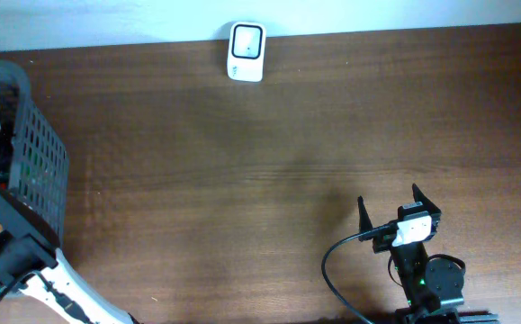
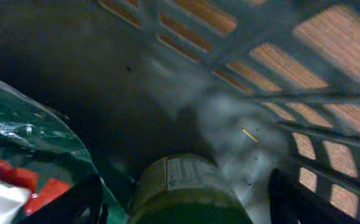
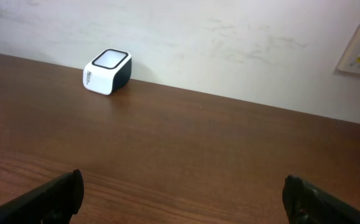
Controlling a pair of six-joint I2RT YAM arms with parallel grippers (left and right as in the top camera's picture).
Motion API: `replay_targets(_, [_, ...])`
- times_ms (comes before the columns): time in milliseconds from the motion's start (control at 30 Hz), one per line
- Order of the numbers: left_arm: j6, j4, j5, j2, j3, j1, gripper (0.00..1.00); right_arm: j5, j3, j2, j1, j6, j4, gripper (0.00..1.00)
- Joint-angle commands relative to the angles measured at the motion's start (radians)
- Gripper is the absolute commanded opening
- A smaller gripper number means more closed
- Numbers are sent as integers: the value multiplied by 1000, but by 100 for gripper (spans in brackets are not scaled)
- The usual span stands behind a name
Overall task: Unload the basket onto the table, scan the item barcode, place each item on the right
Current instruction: 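Grasp the green-lidded jar and lift it out of the basket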
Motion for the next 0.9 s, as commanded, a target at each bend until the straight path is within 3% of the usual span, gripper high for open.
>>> replay_targets(0, [48, 9, 36, 35, 14, -27, 60, -6, -8, -8, -6, 14, 0, 98])
replay_targets(233, [8, -1, 37, -51, 14, -27, 49, -6, -8, -8, -6, 14, 0, 98])
replay_targets(433, [-33, 2, 46, -203, 38, -27, 48, -6, -8, -8, -6, 14, 0, 98])
replay_targets(867, [-112, -24, 65, -709, 47, -50, 47, -6, -8, -8, -6, 14, 0, 98])
